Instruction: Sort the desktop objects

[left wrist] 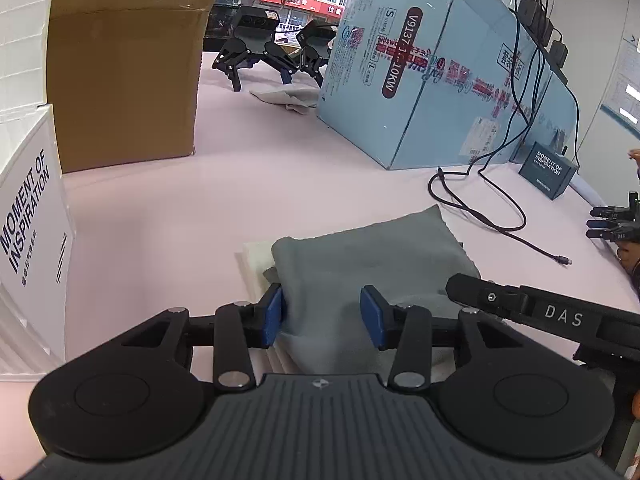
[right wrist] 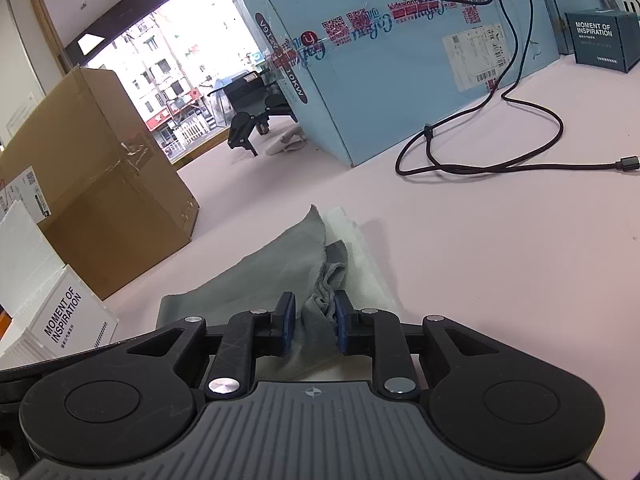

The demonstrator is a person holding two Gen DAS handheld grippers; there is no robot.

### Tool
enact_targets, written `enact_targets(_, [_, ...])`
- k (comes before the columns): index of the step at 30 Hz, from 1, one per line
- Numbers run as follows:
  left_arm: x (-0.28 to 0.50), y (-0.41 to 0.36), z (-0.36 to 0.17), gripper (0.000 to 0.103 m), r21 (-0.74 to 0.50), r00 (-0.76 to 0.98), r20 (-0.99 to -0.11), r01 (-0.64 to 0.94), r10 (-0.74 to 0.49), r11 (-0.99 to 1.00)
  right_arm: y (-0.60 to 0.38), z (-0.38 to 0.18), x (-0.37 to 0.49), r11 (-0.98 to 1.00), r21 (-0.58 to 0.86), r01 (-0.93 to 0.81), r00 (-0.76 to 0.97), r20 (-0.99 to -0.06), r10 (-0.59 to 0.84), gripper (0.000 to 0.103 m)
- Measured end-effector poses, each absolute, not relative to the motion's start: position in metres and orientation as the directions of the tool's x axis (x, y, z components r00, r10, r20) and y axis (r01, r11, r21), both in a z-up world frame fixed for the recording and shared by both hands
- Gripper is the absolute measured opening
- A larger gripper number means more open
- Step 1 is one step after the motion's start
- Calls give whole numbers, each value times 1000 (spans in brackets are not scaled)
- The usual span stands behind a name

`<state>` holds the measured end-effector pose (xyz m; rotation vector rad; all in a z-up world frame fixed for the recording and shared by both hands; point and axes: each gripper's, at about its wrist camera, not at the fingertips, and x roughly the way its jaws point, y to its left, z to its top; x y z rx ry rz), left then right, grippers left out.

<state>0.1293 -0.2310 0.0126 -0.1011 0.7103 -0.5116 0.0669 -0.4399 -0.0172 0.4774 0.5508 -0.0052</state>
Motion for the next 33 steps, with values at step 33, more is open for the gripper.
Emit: enact_targets(33, [97, -222, 35, 17, -265, 739, -364, 501, -566, 824, -429, 9, 38, 919, 393, 30, 964, -255, 77, 11])
